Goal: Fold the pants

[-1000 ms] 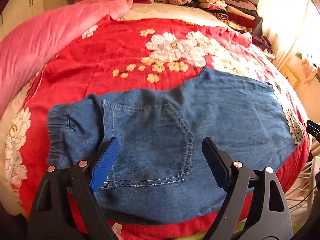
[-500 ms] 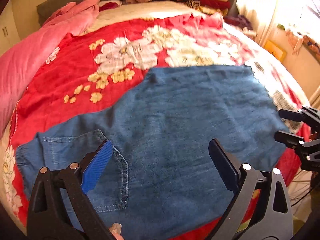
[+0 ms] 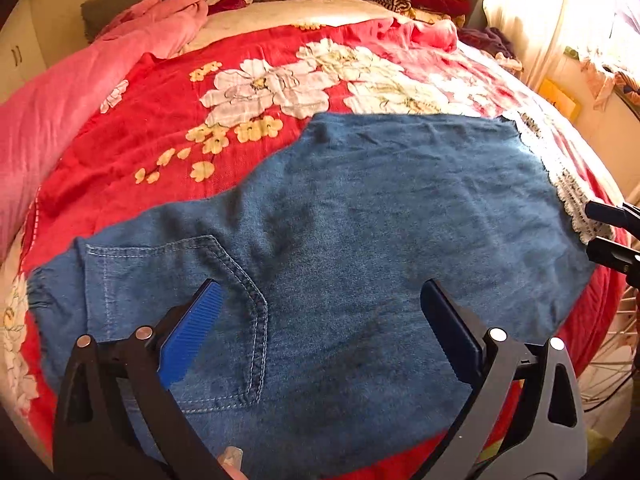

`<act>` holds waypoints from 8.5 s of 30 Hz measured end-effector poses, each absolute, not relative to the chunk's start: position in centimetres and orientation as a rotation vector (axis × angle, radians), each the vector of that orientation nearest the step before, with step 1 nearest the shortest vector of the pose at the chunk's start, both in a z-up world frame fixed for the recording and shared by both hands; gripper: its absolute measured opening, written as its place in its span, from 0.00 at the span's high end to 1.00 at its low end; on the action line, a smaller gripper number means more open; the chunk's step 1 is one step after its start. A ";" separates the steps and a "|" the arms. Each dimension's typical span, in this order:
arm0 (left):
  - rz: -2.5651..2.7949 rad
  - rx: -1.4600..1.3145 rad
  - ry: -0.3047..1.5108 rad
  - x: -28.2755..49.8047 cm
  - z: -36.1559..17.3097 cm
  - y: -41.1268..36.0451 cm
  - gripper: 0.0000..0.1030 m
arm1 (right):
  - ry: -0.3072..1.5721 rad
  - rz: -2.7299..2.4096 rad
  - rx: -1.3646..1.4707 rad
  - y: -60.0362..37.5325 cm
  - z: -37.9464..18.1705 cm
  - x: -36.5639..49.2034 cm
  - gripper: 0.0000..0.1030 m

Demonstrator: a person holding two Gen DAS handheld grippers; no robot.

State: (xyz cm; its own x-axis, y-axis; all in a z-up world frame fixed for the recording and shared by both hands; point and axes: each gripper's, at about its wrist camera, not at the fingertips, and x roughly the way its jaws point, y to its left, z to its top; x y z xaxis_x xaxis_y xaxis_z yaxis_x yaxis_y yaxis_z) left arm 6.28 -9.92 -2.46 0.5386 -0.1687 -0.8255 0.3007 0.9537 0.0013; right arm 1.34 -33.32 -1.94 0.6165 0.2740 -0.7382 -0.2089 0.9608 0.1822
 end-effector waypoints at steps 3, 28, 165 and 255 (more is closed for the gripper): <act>-0.287 0.138 0.947 6.1 -1.4 -9.8 0.09 | 0.828 0.257 0.090 -34.1 -0.8 1.0 0.13; -0.424 0.230 0.823 9.0 4.9 -17.7 0.09 | 0.724 0.116 0.137 -40.5 2.8 -1.3 0.13; -0.419 0.162 0.993 2.0 -3.4 -8.8 0.72 | 1.006 0.550 -0.054 -23.2 -4.4 1.9 0.49; -0.190 0.010 0.833 -0.2 1.6 1.8 0.11 | 0.749 0.599 -0.112 -14.6 5.6 13.4 0.04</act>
